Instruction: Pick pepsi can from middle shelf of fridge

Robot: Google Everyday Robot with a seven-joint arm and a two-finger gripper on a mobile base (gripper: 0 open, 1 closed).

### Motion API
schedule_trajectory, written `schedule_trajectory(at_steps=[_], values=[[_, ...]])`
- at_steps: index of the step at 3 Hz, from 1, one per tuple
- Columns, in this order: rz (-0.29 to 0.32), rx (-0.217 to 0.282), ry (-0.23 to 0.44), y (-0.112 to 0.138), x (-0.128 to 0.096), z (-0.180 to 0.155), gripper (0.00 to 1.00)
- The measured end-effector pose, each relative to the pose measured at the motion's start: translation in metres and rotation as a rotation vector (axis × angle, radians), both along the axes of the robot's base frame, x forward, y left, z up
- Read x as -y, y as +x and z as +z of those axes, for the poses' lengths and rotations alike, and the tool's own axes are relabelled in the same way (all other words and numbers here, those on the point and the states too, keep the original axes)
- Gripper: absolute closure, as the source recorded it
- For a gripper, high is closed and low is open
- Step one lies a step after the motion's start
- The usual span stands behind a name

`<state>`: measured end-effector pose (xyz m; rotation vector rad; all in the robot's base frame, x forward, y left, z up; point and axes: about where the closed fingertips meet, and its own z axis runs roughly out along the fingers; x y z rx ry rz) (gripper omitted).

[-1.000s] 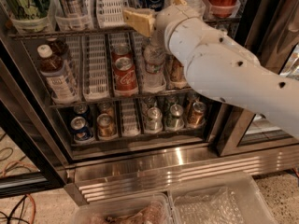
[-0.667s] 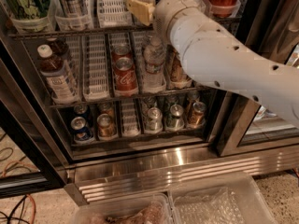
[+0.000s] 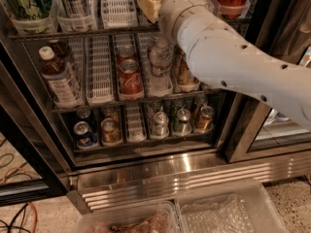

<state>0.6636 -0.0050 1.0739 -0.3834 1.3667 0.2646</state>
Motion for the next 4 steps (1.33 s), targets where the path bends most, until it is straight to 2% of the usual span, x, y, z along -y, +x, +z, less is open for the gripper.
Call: schedule_trajectory(at_steps=[2, 3, 4], values=[[0.004, -0.02, 0.004, -0.0022, -0.0039, -0.0084, 0.92], [0.004, -0.02, 0.004, -0.0022, -0.004, -0.0045, 1.0], [0.007, -0.031, -0.003, -0.0031, -0.0059, -0.0055, 1.0]])
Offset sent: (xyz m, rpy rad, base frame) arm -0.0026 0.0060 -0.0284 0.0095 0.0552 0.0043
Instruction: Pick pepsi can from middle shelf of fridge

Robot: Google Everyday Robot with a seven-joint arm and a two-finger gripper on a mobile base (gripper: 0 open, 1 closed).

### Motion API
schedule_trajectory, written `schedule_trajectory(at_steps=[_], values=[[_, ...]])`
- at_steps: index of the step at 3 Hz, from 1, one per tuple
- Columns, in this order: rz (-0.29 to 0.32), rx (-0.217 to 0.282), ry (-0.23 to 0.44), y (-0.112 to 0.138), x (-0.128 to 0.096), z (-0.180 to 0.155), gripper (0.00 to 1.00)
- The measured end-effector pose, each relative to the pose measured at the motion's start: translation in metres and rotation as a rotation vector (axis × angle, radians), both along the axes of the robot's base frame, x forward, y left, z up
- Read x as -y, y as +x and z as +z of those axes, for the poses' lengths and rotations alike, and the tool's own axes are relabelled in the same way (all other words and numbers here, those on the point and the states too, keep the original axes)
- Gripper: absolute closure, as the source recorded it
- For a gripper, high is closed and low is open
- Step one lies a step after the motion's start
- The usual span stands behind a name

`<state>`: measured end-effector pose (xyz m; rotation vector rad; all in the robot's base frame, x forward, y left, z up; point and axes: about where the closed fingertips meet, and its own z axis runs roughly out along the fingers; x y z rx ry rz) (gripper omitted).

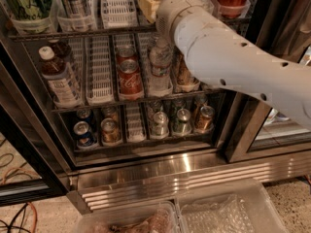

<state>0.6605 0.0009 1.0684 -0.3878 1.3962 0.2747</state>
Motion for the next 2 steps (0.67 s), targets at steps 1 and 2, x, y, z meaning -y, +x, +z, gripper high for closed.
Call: schedule_trajectory(at_steps=[1, 2], values=[[0.001, -0.008, -0.012, -0.0004, -0.0008, 0.0003, 1.0], [0.003, -0.024, -0.024, -0.0005, -0.0012, -0.0002, 1.0]])
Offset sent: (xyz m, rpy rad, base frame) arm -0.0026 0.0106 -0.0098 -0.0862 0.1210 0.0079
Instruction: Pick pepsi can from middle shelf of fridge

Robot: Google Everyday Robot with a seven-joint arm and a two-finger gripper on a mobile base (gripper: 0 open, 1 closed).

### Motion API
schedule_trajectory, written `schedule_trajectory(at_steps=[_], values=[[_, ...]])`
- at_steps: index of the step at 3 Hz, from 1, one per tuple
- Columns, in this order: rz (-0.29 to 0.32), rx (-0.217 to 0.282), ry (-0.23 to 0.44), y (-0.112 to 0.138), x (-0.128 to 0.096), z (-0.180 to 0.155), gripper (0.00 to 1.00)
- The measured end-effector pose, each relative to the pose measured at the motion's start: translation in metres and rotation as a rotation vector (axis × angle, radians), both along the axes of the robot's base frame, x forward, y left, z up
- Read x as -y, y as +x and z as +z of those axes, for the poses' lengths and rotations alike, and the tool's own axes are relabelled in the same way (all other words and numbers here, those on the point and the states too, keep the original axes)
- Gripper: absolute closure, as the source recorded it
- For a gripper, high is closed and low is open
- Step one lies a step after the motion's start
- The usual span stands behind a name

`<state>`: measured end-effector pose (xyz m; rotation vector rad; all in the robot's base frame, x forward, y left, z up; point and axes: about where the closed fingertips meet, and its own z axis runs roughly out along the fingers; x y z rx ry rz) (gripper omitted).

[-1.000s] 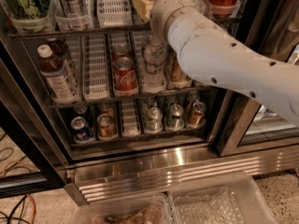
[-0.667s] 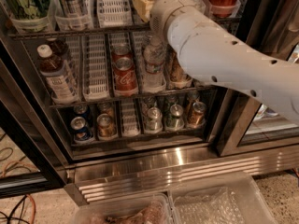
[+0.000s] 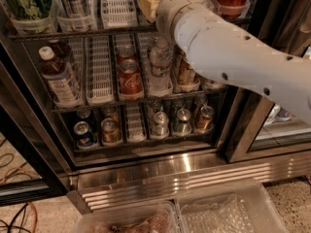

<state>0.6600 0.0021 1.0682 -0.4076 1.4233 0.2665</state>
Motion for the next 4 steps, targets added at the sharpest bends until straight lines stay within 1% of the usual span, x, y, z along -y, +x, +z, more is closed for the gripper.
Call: schedule_trajectory(at_steps=[2, 3, 4], values=[[0.011, -0.019, -0.026, -0.002, -0.003, 0.002, 1.0], [0.04, -0.014, -0.066, -0.009, -0.01, 0.024, 1.0], [0.041, -0.005, -0.068, -0.009, -0.01, 0.029, 1.0]])
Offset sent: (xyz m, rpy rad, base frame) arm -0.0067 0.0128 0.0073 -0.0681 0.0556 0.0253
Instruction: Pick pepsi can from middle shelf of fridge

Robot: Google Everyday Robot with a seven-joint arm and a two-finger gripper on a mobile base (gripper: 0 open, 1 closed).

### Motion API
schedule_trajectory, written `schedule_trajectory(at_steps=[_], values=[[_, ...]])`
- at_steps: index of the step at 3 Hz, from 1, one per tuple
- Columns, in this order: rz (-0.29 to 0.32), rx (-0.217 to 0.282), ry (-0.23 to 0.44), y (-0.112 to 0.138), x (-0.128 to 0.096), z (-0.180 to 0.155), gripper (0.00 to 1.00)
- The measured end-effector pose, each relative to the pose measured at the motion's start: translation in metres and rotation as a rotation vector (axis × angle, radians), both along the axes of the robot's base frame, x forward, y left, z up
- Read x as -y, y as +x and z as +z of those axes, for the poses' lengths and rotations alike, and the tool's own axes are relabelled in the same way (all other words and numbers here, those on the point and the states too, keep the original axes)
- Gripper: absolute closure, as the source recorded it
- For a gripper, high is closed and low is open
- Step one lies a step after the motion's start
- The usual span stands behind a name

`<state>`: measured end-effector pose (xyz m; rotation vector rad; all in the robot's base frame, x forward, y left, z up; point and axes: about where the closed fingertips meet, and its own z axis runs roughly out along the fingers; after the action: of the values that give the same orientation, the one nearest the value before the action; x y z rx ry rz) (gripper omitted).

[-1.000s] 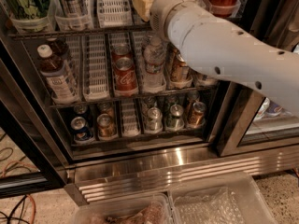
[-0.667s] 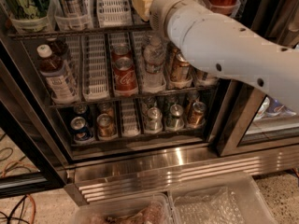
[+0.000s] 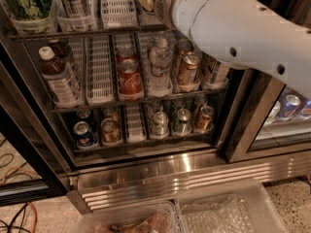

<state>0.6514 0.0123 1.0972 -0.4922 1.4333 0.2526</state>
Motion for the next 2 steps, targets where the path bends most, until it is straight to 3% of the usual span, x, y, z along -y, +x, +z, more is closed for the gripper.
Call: schedule_trajectory(at_steps=[2], values=[[0.0, 0.024, -0.001, -0.003, 0.0, 0.013, 1.0]])
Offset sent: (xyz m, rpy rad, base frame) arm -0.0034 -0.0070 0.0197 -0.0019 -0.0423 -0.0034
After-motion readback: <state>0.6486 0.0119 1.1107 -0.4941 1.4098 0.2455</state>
